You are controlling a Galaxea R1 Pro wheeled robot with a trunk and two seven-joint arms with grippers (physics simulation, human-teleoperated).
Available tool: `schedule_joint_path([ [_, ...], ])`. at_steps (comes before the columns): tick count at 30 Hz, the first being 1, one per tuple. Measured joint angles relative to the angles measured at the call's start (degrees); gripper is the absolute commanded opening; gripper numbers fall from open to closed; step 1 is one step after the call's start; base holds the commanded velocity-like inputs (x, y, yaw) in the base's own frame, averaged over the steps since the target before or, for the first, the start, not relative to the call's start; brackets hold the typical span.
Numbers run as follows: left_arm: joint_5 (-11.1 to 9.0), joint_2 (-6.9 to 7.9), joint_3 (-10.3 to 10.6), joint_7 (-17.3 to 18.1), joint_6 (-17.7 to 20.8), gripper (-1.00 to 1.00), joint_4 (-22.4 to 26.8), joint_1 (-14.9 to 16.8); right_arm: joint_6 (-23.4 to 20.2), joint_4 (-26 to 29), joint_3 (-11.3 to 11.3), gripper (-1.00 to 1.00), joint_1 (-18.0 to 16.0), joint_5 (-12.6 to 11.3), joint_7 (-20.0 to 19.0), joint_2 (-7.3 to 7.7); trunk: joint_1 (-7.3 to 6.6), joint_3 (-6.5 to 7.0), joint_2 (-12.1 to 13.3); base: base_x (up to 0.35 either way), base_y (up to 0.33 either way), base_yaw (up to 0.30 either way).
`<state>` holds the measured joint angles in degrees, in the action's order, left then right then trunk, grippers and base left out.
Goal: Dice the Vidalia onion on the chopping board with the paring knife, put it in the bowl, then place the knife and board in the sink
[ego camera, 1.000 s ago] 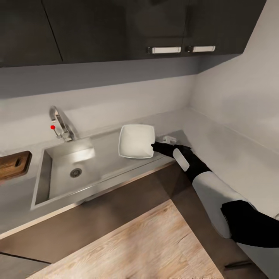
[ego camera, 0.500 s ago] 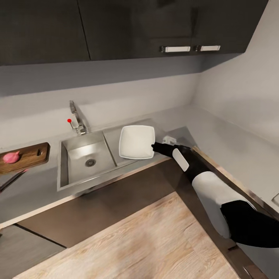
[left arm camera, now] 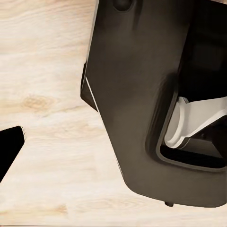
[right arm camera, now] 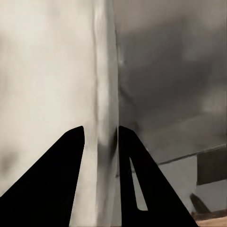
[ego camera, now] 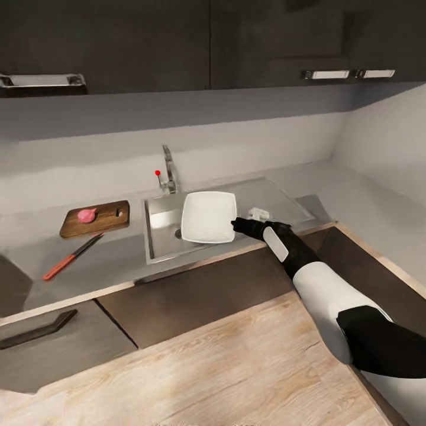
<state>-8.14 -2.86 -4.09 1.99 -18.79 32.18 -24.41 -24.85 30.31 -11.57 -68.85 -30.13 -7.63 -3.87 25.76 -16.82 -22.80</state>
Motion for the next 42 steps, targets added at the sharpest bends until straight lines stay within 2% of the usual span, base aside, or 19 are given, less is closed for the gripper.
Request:
schedule_joint_path([
  [9,0.00,0.00,-0.01,0.00,0.00,1.00,0.00,0.00,0.00,0.00,0.01,-1.00,0.00,0.04,0.00,0.15,-0.02,0.00,0.00,-0.053,0.299,0.280],
  [19,0.01,0.08,-0.02,0.00,0.01,1.00,0.01,0.00,-0.36,0.09,0.00,-1.00,0.01,-0.02,0.00,0.36,-0.02,0.00,0.00,-0.001,0.311,0.036],
  [29,0.01,0.06,-0.01,0.00,0.00,1.00,0.01,0.00,-6.20,0.97,-0.02,-1.00,0.01,-0.22,0.05,0.37,-0.02,0.00,0.00,0.000,0.313,0.000],
  [42,0.01,0.05,-0.02,0.00,0.00,1.00,0.01,0.00,-10.17,1.94,-0.02,-1.00,0.01,-0.38,0.11,0.37,-0.02,0.00,-0.01,0.000,0.313,0.000],
])
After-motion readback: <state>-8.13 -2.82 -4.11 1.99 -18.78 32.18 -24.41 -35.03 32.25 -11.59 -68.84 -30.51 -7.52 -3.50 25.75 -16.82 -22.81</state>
